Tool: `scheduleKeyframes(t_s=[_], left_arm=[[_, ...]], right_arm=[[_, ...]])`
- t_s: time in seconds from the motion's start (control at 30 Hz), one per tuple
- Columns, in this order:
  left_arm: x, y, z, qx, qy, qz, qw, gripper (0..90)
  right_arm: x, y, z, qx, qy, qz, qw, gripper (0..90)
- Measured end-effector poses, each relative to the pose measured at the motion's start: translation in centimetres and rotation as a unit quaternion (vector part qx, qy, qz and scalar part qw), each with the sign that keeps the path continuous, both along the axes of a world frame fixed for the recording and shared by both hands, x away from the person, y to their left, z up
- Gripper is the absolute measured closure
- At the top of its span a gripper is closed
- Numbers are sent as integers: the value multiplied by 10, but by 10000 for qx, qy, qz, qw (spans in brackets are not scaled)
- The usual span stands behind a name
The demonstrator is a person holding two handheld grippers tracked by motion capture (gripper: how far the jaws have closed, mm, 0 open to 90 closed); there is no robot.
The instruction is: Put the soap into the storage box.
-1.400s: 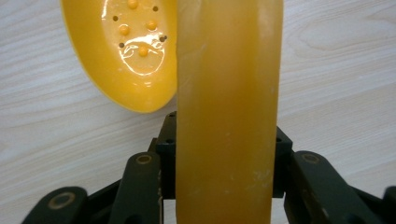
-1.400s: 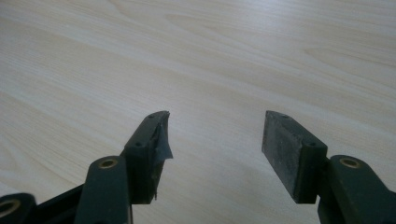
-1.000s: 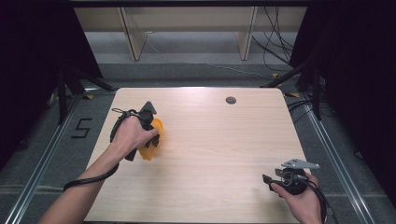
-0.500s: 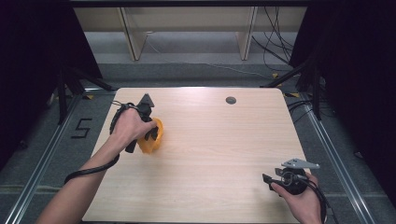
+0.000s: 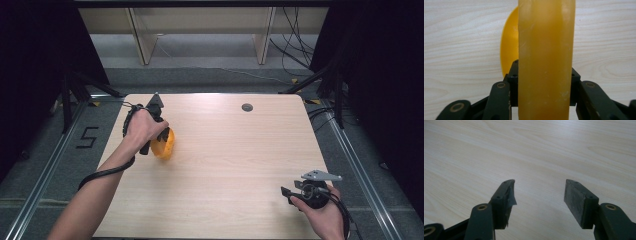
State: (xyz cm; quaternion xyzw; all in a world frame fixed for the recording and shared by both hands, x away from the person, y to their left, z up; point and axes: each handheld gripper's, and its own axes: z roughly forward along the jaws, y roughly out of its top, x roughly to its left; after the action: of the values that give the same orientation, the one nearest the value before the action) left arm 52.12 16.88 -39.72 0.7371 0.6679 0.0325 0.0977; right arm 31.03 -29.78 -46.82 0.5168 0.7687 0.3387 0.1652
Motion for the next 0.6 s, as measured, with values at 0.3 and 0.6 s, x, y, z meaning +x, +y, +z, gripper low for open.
scheduleKeyframes(t_s=[0.3, 0.6], left_arm=[[8, 1, -8, 127, 70, -24, 9999, 601], [13, -3, -12, 232, 79, 16, 9997, 601]], right_arm=[[0, 1, 0, 25, 7, 24, 10000, 420], [-1, 0, 0, -28, 104, 38, 9999, 420]])
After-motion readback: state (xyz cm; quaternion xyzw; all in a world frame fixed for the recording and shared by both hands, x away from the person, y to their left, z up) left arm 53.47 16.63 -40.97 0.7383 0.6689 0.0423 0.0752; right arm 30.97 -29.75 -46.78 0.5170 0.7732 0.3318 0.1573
